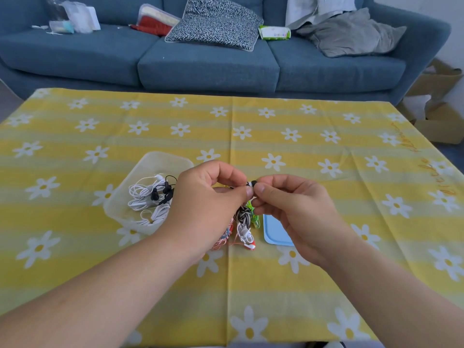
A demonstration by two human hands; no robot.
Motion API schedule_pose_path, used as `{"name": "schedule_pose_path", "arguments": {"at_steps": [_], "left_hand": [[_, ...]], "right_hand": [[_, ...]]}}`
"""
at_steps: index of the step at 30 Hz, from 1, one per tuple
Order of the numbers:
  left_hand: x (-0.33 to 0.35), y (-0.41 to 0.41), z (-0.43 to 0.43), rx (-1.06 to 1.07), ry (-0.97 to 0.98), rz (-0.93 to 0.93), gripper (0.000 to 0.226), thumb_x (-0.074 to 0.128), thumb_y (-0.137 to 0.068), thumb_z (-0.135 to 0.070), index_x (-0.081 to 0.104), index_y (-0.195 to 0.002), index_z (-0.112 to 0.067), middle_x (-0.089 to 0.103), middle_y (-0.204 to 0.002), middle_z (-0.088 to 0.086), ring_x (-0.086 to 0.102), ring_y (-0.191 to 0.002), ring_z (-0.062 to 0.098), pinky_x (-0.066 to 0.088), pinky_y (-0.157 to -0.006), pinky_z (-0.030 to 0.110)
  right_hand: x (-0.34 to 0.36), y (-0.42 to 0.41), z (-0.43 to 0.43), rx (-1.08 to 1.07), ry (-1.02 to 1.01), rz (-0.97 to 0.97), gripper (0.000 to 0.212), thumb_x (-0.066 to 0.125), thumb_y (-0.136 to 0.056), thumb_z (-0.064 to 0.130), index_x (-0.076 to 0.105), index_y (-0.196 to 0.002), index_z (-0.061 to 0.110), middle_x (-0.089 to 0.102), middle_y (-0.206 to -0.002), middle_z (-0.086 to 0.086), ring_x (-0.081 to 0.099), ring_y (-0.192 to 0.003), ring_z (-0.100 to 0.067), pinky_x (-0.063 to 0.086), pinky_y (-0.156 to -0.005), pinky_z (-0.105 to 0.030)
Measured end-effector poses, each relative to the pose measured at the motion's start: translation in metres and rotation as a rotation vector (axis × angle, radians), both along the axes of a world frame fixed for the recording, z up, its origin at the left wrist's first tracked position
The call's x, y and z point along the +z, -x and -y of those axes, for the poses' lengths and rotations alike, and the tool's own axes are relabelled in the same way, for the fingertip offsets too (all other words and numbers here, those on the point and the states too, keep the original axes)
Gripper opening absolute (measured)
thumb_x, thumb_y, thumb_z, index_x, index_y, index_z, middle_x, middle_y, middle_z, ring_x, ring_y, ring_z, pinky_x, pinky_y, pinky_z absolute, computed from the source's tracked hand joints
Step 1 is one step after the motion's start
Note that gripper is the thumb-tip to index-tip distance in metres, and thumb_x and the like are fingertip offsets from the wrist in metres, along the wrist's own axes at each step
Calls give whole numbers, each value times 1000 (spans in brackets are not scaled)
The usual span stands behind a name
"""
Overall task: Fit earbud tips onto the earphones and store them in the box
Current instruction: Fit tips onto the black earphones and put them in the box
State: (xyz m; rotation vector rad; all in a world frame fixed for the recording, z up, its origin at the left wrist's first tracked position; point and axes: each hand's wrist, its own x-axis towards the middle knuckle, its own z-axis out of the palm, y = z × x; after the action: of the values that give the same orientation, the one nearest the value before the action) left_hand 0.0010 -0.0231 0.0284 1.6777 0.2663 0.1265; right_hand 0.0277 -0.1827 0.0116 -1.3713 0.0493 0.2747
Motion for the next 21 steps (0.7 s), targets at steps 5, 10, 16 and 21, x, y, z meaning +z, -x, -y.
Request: {"name": "schedule_pose_path", "arguments": {"at_steps": [5,10,16,21], "left_hand": [[2,-2,-3,-5,-39,14,20,87,-76,-8,75,-85,-21,77,-84,-3,77,-75,16,63,-79,37],[0,-3,-7,10,-41,15,22,87,-76,-7,76,-89,-22,78,-86,-5,76,-74,12,64,-81,37],[-3,-6,-11,-2,-24,1,29,81,-83,-5,78,-103,-27,77,-96,-5,78,-86,19,62,-88,41],[-2,-6,-18,-90,-41,-33,30,72,-93,-10,78,-109,-34,79,-93,-10,76,-93,14,60,-94,37]], "right_hand": [[1,-1,0,-33,87,55,9,68,-93,-1,75,-97,1,71,-81,-12,66,-73,-24,56,-73,-35],[1,4,-2,-69,88,61,19,63,-93,-8,76,-101,4,75,-86,-16,71,-76,-25,61,-79,-37],[-2,10,-9,6,324,159,43,59,-92,-6,79,-104,30,73,-97,-1,70,-81,-19,60,-82,-53],[-3,10,-11,34,418,234,47,62,-93,-1,75,-115,39,70,-104,8,67,-98,-14,56,-95,-50]]}}
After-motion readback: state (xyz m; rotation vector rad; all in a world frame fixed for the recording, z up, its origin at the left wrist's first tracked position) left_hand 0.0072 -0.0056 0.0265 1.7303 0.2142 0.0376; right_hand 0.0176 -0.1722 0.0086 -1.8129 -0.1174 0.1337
